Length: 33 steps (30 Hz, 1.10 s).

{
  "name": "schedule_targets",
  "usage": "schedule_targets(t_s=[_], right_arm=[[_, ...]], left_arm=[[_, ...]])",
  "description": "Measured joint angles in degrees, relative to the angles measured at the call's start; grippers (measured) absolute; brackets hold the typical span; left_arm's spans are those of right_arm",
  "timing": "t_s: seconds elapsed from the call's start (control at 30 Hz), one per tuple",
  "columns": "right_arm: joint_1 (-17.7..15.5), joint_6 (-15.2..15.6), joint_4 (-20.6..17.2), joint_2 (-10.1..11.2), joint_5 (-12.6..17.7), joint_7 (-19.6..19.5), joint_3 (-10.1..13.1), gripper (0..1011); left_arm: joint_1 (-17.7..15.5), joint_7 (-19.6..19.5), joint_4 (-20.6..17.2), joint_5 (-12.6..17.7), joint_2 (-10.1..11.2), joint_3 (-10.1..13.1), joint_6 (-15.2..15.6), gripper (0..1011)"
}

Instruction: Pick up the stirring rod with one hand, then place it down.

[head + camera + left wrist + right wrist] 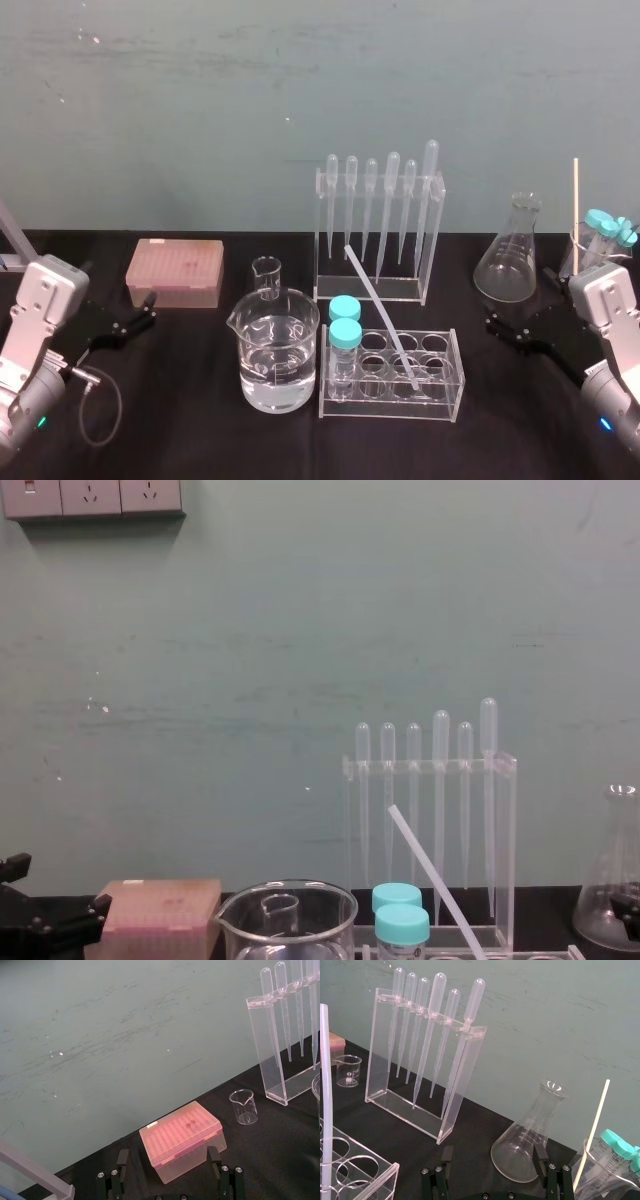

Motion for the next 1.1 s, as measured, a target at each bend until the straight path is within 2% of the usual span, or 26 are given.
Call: schedule_targets(t_s=[1.1], right_arm=[[0.0,0.0,0.0,0.0,0.0,0.0,0.0,1003]], left_arm=[[0.0,0.0,0.0,0.0,0.0,0.0,0.0,1000]])
